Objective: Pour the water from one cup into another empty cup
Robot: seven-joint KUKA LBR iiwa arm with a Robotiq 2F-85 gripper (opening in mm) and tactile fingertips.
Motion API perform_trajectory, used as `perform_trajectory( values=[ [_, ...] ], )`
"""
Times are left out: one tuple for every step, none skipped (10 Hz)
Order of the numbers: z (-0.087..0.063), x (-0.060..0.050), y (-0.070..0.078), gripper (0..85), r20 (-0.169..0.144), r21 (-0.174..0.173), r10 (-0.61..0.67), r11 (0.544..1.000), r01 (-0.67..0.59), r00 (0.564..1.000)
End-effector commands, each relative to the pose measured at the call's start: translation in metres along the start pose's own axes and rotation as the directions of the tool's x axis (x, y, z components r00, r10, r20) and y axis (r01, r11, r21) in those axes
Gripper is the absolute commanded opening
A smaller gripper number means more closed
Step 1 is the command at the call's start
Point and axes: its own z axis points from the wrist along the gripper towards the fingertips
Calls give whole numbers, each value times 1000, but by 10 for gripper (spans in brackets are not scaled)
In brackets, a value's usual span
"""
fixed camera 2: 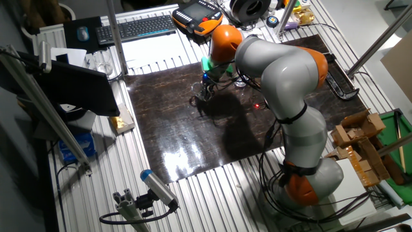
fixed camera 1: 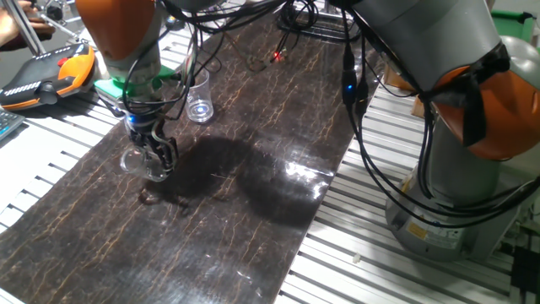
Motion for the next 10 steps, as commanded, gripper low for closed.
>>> perform_trajectory(
  values=[
    [1, 0, 0, 7, -6, 1, -2, 1000, 2, 1000],
    [2, 0, 0, 7, -12, 6, -2, 1000, 2, 1000],
    [3, 0, 0, 7, -19, 9, -4, 1000, 4, 1000],
    [3, 0, 0, 7, -24, 15, -7, 1000, 7, 1000],
    [4, 1, 0, 7, -33, 20, -7, 1000, 8, 999],
    [4, 1, 0, 7, -39, 23, -9, 1000, 10, 999],
    [5, 1, 0, 7, -45, 24, -9, 1000, 10, 999],
    [6, 2, 0, 7, -47, 23, -15, 1000, 16, 999],
    [7, 2, 0, 7, -48, 20, -18, 1000, 19, 999],
    [8, 2, 0, 7, -46, 16, -23, 1000, 24, 999]
  ],
)
